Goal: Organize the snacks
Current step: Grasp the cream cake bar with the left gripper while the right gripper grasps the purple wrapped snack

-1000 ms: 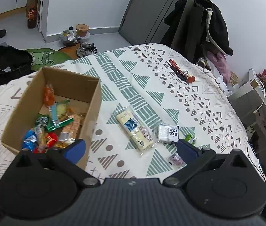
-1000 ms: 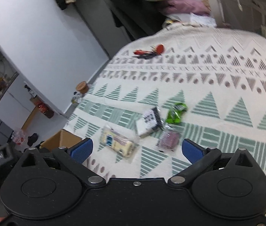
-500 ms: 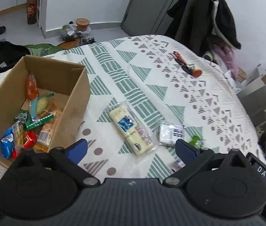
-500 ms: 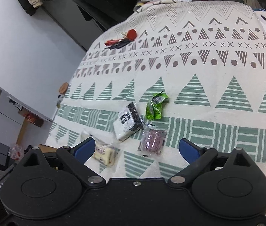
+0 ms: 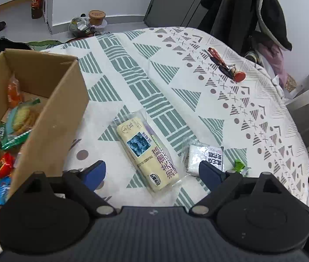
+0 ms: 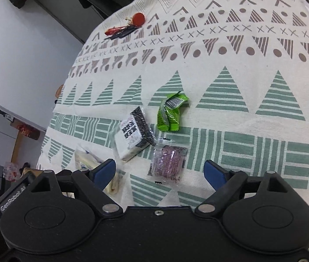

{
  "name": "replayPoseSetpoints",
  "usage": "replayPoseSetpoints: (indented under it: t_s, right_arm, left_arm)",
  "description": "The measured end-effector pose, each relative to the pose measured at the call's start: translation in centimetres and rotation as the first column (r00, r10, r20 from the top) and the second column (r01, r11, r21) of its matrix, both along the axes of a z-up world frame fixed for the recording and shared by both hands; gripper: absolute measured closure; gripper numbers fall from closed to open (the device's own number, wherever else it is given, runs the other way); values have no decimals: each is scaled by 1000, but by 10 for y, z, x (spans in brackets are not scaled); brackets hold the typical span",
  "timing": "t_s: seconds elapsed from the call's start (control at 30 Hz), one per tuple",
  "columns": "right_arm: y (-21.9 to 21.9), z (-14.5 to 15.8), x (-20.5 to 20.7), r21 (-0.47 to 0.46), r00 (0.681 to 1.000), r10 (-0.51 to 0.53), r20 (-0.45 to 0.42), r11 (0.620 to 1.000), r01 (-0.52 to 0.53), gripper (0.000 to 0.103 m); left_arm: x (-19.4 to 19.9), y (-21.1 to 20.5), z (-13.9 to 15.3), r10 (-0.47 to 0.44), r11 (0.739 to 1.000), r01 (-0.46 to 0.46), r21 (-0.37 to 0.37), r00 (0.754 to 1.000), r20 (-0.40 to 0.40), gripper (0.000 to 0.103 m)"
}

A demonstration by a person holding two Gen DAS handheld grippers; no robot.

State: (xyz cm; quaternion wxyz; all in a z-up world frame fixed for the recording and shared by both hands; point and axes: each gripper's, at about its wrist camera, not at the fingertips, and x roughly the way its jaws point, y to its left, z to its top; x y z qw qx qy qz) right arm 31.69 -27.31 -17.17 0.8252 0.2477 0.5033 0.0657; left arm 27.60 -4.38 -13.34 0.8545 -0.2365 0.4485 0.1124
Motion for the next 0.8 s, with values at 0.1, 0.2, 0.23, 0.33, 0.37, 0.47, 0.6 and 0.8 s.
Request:
replayPoseSetpoints:
  t_s: [0.1,0.2,0.23,0.33,0.37,0.47,0.6,0.8]
  right_arm:
    - [1,-6,6,3,1000,1,-21,1000,-1,20]
    - [3,-10,10,4,1000,6,-31,1000,-6,21]
    - [4,-12,11,4,999,7,-34,1000,-7,22]
    - [4,-16,16,10,999,8,-52,1000,-7,24]
    - [5,-18,17,12,998,8,-58,1000,-7,25]
    - [7,-23,21,12,997,10,-71,1000,-9,25]
    - [10,-27,24,-5,997,27,-78,1000,-27,26]
    - [21,-31,31,-68,996,49,-70,996,-53,26]
  left_arm:
    - [10,-1,-11,5,1000,-5,-4,1000,-28,20]
    - [18,-1,-23,9,1000,-10,-20,999,-45,27]
    - [21,-2,-26,9,1000,-10,-26,999,-51,31]
    - [29,-4,-36,11,999,-14,-38,998,-64,37]
    - [31,-5,-39,11,999,-13,-38,998,-68,40]
    - [37,-7,-48,8,999,-12,-45,997,-76,41]
    - [44,-8,-59,22,999,-25,-42,996,-90,41]
    - [45,-13,-65,7,1000,-8,-12,996,-90,42]
